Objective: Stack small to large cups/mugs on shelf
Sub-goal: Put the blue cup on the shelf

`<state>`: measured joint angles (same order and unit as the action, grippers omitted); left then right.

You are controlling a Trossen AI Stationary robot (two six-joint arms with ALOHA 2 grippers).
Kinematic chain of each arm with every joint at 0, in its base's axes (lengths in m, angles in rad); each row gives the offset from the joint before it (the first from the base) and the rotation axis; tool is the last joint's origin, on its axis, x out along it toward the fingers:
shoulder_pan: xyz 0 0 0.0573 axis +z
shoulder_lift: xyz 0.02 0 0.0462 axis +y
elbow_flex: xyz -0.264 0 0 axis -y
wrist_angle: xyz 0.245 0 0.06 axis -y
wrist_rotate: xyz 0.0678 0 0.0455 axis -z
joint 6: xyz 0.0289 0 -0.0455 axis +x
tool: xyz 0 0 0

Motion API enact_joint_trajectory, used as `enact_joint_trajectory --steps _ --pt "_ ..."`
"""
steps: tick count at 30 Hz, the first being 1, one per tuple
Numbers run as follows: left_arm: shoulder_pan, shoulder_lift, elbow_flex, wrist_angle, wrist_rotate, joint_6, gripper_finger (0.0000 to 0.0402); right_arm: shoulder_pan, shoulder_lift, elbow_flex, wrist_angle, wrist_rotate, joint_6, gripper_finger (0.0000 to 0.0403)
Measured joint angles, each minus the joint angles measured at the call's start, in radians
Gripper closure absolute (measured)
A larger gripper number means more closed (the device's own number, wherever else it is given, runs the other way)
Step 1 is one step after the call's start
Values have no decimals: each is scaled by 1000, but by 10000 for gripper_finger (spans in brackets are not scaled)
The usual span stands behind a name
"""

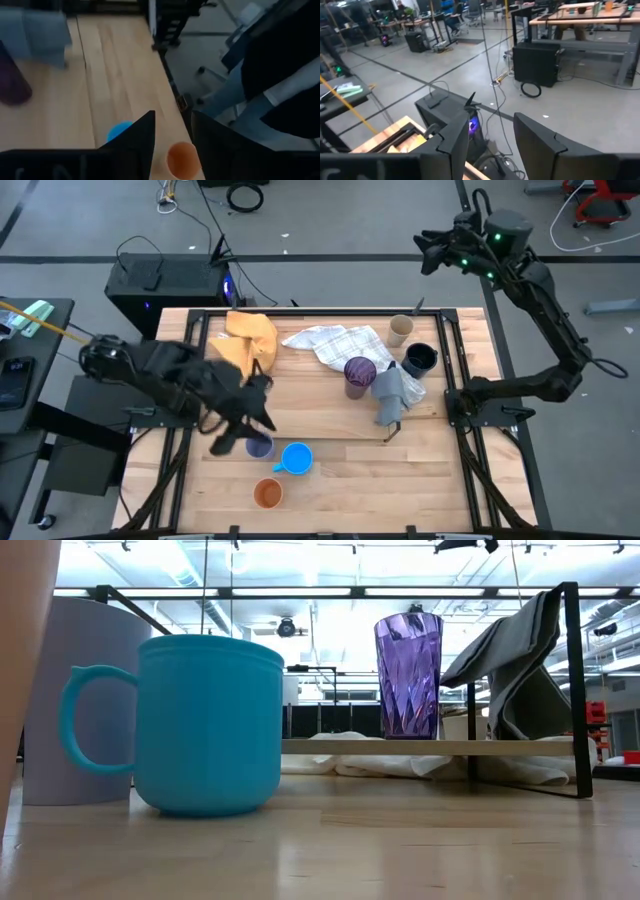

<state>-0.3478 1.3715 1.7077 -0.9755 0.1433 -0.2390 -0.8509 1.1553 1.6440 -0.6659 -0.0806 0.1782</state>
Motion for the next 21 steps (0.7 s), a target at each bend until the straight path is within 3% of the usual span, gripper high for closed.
enact_joint_trajectory --steps 8,14,21 --pt "-177 110 29 -115 -140 -375 288 3 -12 0 1 -78 -32 242" --pt "-274 224 29 -147 -140 -520 288 3 -49 0 2 -104 9 242" --pt "-329 346 28 -269 -143 -677 256 34 -86 0 -3 -119 97 242"
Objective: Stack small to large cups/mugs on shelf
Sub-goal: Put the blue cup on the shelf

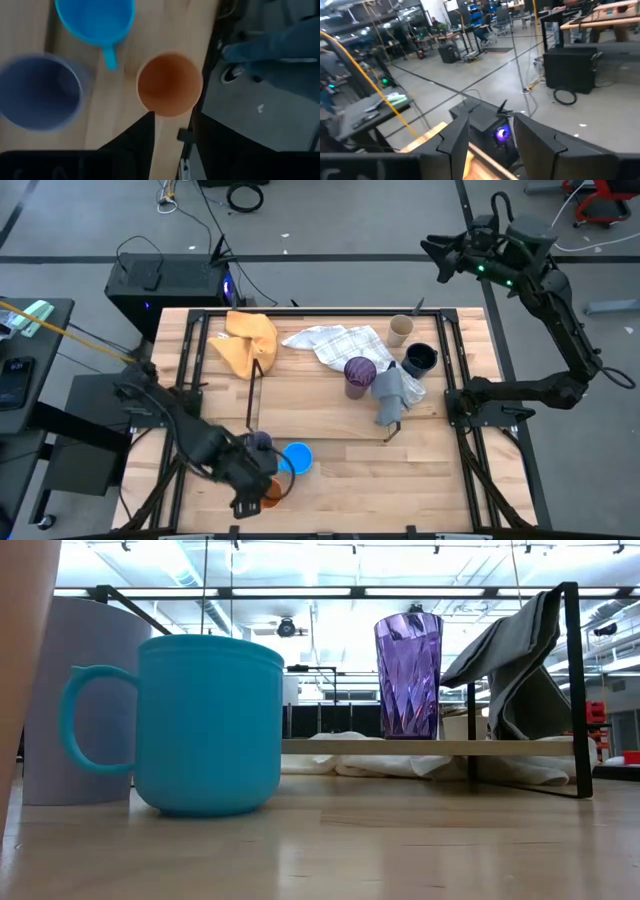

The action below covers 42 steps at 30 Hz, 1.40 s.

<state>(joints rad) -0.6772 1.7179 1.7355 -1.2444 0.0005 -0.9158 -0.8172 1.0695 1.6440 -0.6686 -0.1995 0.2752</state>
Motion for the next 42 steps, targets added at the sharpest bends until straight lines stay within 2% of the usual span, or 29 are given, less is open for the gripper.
enact_joint_trajectory --steps 10,21,29,42 --pt "-33 114 0 -11 0 -239 204 101 -10 0 -76 8 65 244" --pt "19 135 0 -95 -16 -520 227 203 -10 0 -87 20 39 263" --pt "64 135 0 -19 22 -534 220 214 -12 0 -87 20 15 262" --pt "69 148 -10 -6 22 -523 229 214 -12 0 -87 7 2 263"
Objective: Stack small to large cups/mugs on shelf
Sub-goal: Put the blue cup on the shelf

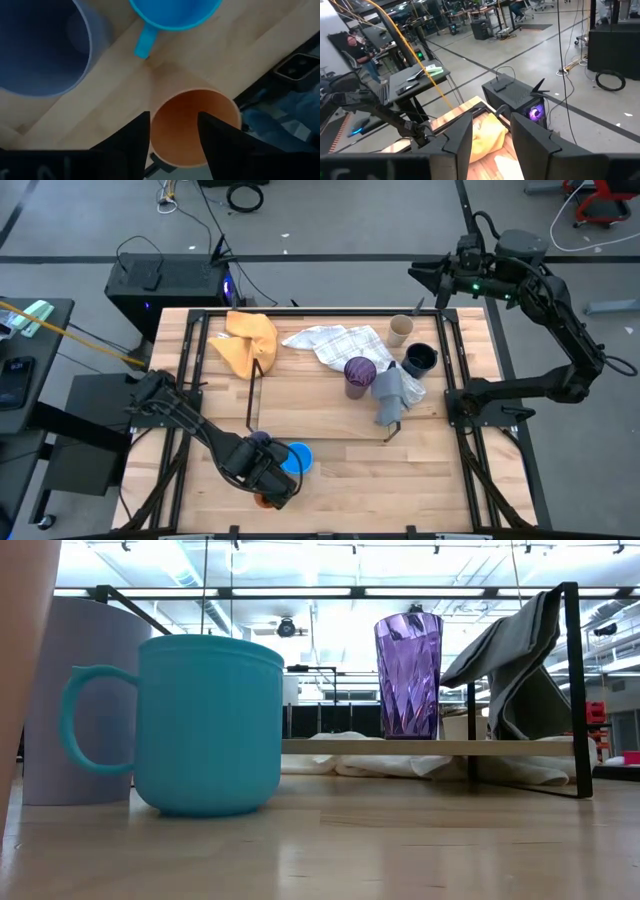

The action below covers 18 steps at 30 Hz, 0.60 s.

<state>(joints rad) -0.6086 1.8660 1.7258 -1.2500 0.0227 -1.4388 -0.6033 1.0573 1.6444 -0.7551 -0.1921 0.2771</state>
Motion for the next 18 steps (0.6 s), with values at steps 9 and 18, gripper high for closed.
enact_joint_trajectory --steps 9,18 --pt "0 30 0 22 20 49 225 0 0 0 -1 0 0 263" --pt "0 32 0 25 25 84 228 0 0 0 -8 0 0 264"
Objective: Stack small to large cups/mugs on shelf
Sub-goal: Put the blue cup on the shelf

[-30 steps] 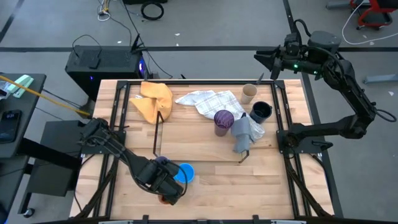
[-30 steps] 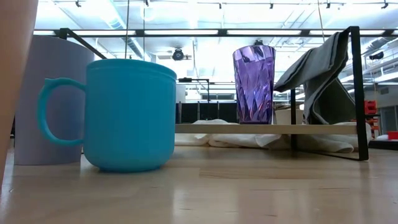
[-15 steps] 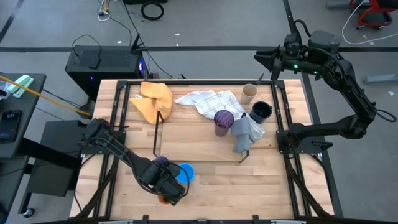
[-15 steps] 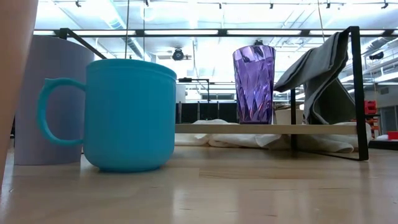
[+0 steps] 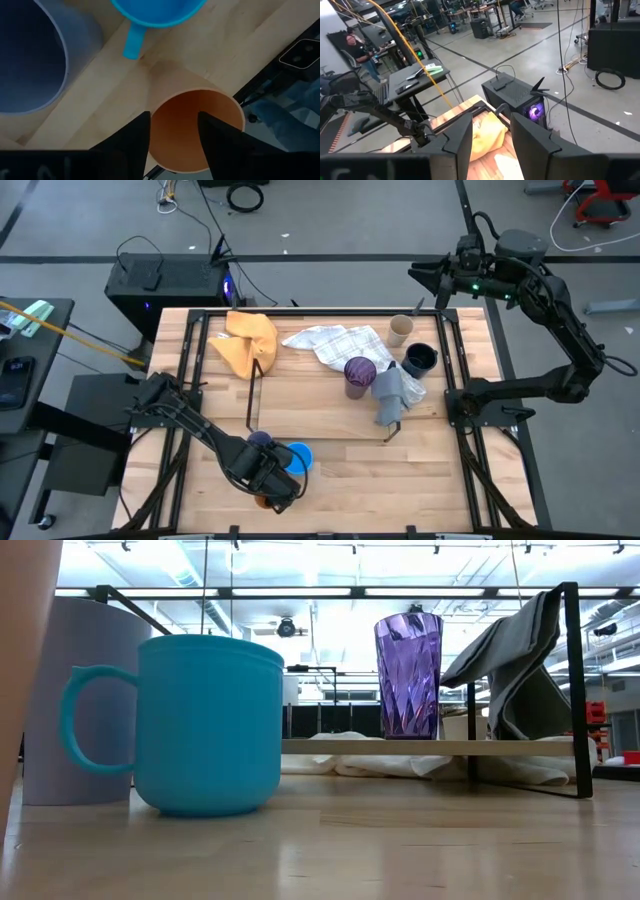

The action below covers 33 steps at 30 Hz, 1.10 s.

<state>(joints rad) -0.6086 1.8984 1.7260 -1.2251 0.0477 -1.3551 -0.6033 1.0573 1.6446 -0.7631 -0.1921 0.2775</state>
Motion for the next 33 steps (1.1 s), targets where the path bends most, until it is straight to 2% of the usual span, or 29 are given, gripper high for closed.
enact_joint_trajectory --steps 33 --pt "3 2 0 1 29 70 228 0 0 0 0 0 11 264"
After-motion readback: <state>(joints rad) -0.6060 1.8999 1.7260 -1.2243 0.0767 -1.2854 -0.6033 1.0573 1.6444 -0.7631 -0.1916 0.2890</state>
